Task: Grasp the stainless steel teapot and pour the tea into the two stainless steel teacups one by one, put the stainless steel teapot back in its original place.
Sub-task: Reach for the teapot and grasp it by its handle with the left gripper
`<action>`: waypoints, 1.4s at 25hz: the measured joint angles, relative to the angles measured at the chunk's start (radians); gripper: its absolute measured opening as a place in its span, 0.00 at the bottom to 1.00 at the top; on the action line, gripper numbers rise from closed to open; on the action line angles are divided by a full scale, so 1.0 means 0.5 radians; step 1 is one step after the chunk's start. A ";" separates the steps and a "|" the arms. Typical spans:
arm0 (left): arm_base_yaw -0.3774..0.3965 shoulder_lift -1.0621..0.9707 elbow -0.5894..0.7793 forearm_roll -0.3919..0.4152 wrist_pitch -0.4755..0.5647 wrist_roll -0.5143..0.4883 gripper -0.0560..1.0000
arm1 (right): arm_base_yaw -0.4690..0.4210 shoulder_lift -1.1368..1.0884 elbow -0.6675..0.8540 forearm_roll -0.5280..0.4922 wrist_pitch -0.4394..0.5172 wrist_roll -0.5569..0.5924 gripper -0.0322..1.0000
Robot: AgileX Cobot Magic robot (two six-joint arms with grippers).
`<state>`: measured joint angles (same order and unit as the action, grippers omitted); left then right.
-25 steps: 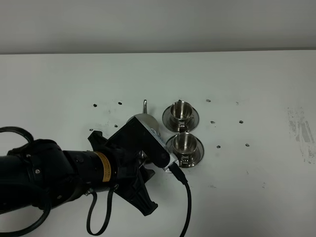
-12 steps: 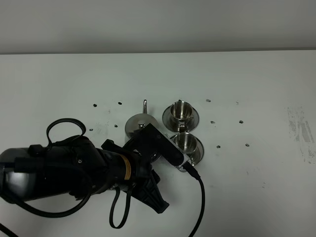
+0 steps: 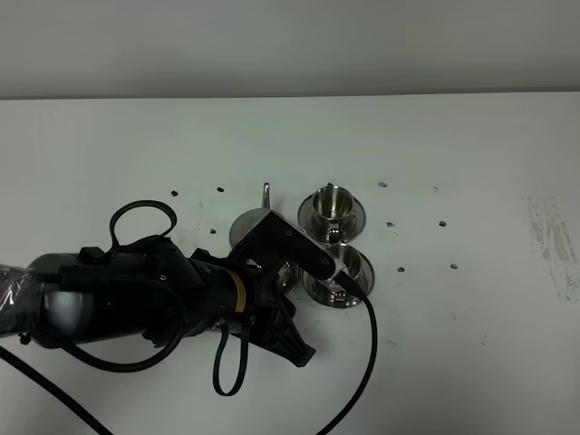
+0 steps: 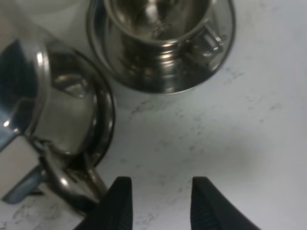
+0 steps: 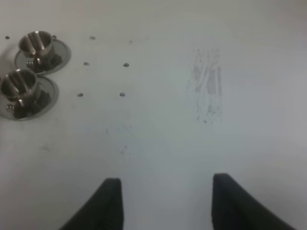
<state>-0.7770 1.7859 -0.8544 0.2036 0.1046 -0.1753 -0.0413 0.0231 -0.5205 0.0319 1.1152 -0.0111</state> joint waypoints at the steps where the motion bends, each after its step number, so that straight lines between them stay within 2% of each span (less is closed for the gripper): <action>1: 0.015 0.001 0.000 0.004 0.000 0.000 0.34 | 0.000 0.000 0.000 0.000 0.000 0.000 0.46; 14: 0.114 0.001 -0.002 0.096 0.065 -0.037 0.34 | 0.000 0.000 0.000 0.000 0.000 0.000 0.46; 20: 0.153 0.001 -0.001 0.212 0.154 -0.037 0.34 | 0.000 0.000 0.000 0.000 0.000 0.000 0.46; 31: 0.190 -0.038 -0.001 0.366 0.351 -0.039 0.34 | 0.000 0.000 0.000 0.000 0.000 0.000 0.46; 35: 0.153 -0.168 -0.001 0.365 0.593 -0.039 0.34 | 0.000 0.000 0.000 0.000 0.000 0.000 0.46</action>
<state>-0.7004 1.7019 -0.8547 0.3859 0.4011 -0.1948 -0.0413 0.0231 -0.5205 0.0319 1.1152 -0.0111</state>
